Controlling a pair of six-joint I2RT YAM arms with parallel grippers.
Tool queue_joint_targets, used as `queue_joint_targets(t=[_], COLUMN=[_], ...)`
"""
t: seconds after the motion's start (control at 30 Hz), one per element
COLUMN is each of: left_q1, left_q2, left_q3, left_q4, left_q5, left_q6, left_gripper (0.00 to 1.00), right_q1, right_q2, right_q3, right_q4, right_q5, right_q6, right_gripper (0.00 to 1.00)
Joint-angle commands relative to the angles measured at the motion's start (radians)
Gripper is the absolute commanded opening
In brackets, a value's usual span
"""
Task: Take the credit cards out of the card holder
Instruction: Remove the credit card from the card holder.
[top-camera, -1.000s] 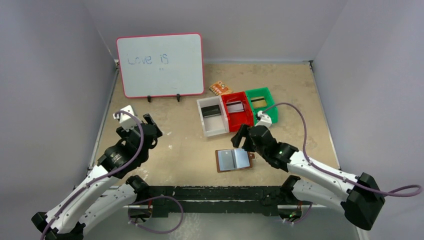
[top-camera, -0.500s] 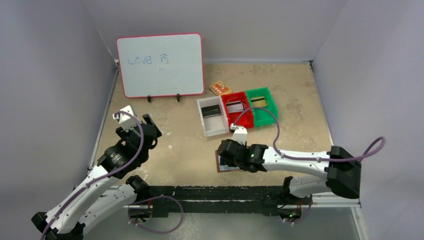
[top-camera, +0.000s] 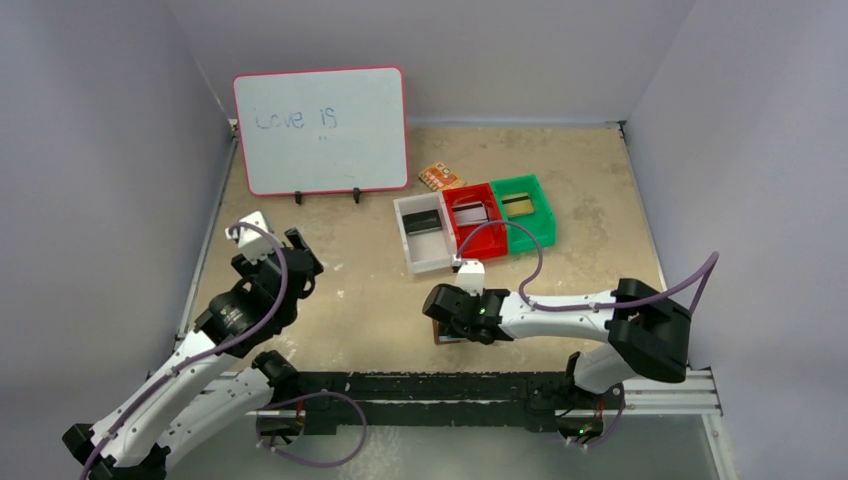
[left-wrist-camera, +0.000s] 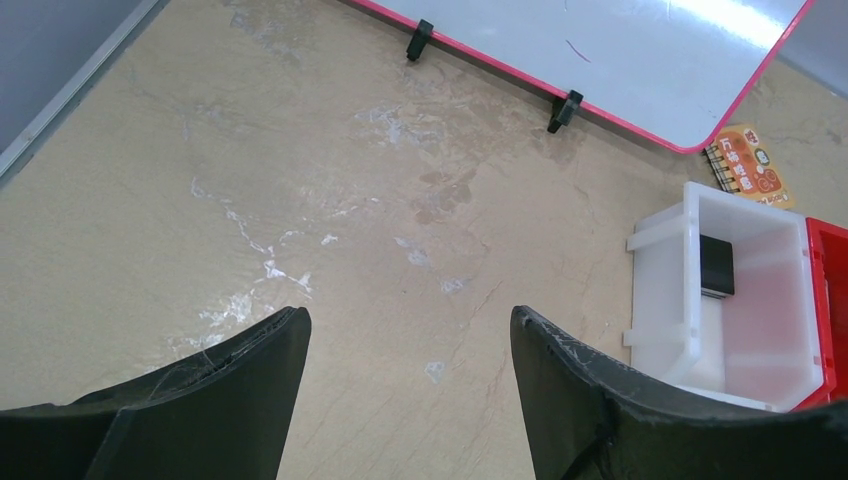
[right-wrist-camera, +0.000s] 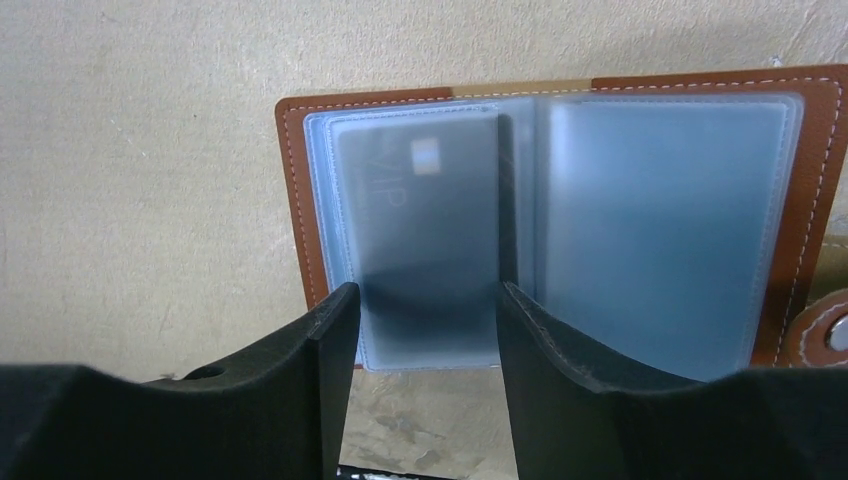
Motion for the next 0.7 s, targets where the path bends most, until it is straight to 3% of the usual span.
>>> queue_joint_targets(t=[0.0, 0.17, 0.43, 0.53, 0.67], left_q1=[-0.004, -0.003, -0.007, -0.007, -0.006], left_q2=[0.003, 0.009, 0.028, 0.035, 0.076], left_q3=[0.03, 0.028, 0.027, 0.025, 0.002], left_q4=[0.003, 0.006, 0.009, 0.017, 0.068], left_q5=[-0.03, -0.024, -0.017, -0.003, 0.096], left_q6=[-0.009, -0.006, -0.005, 0.002, 0.011], left_gripper=[0.73, 0.73, 0.73, 0.73, 0.73], right_q1=[0.001, -0.001, -0.011, -0.023, -0.074], right_q2=[0.036, 0.047, 0.008, -0.027, -0.103], right_q3=[0.001, -0.023, -0.062, -0.087, -0.146], right_q4=[0.001, 0.034, 0.073, 0.105, 0.2], right_q5=[-0.002, -0.016, -0.024, -0.032, -0.081], right_q6=[0.013, 0.003, -0.001, -0.002, -0.027], right_gripper=[0.54, 0.49, 0.18, 0.01, 0.0])
